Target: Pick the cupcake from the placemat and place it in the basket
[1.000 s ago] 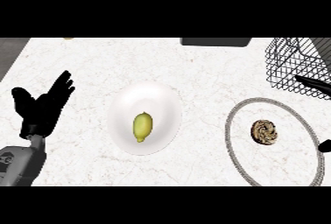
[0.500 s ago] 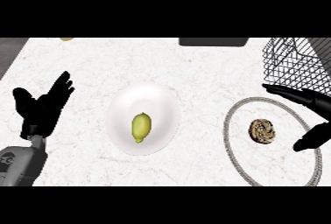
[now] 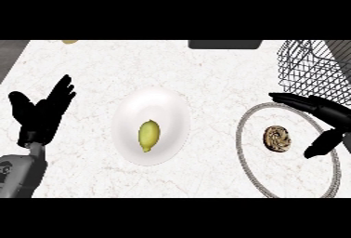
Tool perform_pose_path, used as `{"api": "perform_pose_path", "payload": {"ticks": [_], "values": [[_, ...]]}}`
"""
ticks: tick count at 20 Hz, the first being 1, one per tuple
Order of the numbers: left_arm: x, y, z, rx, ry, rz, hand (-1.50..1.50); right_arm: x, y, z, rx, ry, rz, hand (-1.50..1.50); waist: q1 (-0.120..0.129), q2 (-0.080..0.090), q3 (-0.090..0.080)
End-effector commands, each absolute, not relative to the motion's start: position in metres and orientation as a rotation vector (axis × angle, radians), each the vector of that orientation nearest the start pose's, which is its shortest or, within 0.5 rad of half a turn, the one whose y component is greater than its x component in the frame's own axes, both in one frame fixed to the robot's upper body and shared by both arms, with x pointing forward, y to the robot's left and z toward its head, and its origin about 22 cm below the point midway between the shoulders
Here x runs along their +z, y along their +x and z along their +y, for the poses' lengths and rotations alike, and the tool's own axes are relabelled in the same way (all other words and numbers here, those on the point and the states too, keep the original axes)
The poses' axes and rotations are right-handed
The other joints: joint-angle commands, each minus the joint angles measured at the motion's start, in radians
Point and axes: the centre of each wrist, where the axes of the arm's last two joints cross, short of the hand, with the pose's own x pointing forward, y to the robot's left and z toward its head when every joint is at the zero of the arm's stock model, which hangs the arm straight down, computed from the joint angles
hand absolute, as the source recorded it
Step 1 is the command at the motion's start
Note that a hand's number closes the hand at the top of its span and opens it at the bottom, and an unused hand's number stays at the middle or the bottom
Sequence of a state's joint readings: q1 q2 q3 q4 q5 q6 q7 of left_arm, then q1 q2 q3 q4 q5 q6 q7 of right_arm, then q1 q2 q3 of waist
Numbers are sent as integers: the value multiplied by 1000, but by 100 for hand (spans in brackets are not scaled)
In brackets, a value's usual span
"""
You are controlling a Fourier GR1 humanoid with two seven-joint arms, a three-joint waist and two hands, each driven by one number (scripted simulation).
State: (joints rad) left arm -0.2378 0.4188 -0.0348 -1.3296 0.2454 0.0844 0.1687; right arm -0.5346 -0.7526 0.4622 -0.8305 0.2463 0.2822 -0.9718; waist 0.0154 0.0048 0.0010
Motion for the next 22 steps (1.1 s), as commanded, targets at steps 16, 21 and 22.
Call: {"api": "perform_pose_path", "payload": {"ticks": [16,21,22], "values": [[57,311,324,-73,191,-1383,0,21,341,-377,1463,280,-1761,-150,-9,-1,0],[10,296,298,-79,205,-1384,0,3,331,-382,1496,227,-1745,-150,-10,0,0],[32,286,315,-91,172,-1389,0,7,335,-369,1506,211,-1749,-150,-7,-4,-1]]}}
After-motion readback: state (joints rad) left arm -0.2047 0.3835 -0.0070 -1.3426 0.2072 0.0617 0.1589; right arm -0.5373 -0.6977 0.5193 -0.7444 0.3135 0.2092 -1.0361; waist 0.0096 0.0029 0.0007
